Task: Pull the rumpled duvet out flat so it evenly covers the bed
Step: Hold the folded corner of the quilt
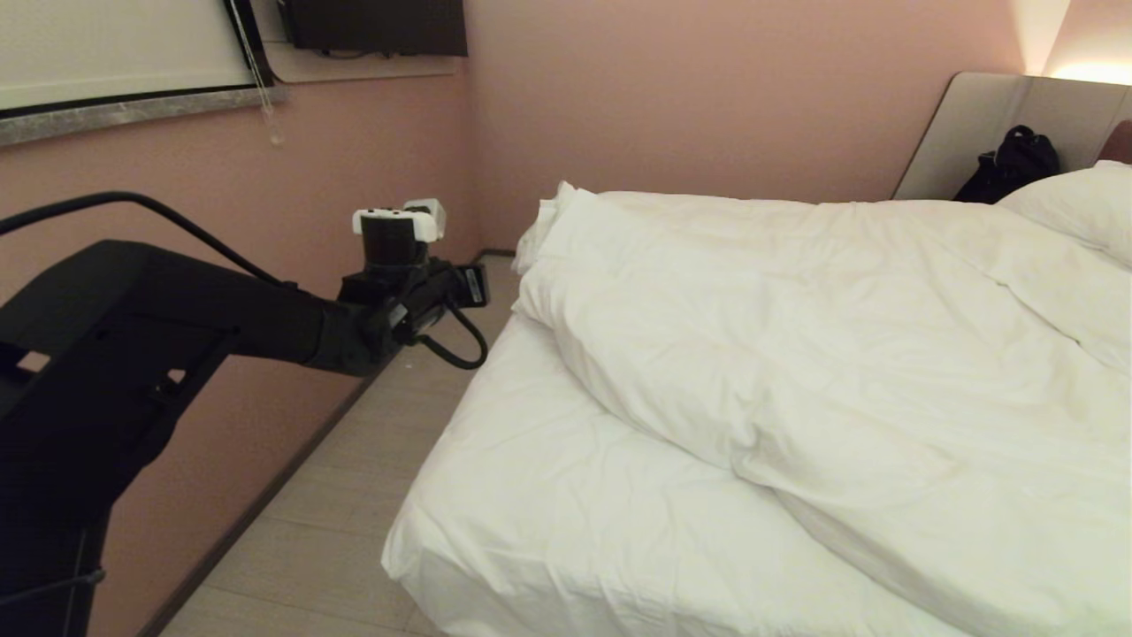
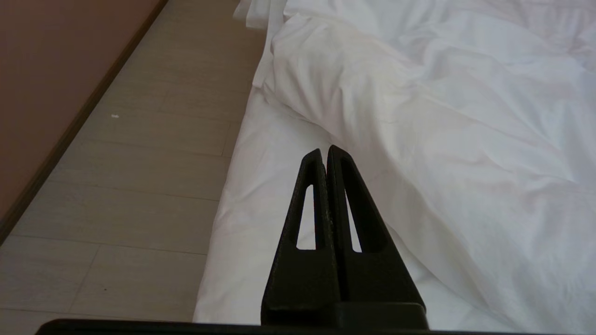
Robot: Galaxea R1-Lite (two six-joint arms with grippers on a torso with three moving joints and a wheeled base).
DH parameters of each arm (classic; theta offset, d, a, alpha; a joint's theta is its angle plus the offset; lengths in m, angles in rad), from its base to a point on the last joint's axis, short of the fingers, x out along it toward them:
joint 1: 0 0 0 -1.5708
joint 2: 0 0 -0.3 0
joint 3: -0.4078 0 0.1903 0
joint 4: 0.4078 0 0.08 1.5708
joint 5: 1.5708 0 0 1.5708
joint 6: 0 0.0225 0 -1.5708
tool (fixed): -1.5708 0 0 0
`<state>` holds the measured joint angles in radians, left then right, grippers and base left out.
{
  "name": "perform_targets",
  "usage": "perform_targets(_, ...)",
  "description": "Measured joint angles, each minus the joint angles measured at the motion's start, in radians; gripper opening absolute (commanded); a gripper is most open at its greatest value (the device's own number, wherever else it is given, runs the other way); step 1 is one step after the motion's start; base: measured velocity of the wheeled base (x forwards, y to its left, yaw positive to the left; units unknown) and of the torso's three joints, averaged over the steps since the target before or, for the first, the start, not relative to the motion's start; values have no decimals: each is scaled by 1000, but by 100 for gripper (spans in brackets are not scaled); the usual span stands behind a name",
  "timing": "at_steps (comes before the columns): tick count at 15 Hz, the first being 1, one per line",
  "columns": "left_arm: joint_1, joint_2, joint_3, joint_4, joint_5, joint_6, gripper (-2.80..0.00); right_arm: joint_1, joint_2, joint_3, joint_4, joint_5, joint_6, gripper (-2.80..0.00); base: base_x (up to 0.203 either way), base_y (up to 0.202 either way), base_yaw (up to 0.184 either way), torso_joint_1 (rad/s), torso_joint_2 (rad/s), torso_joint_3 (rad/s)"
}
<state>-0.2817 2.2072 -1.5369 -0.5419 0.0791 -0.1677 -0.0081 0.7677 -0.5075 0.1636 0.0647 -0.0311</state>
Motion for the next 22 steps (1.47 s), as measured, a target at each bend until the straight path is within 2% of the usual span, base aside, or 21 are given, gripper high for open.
perform_targets(4,-7,13,4,-8,-8,2,-280,13,447,-184,-104,60,37,-280,0,0,0,0,0,0)
perform_targets(8,-15,44,3,-15,-32,4,-280,74,799,-389,-197,84,88,-280,0,0,0,0,0,0)
perform_targets(14,-55,103,-9,-36,-65,5,-280,145,1187,-588,-338,18,139,-280,0,0,0,0,0,0)
perform_targets(16,-62,120,-11,-37,-77,25,-280,161,1277,-656,-375,-2,161,-280,0,0,0,0,0,0)
perform_targets(17,-63,127,-11,-37,-78,34,-280,166,1306,-682,-388,-7,168,0,0,0,0,0,0,0)
perform_targets(22,-64,163,-12,-101,-81,43,-280,171,1367,-771,-395,-27,161,0,0,0,0,0,0,0)
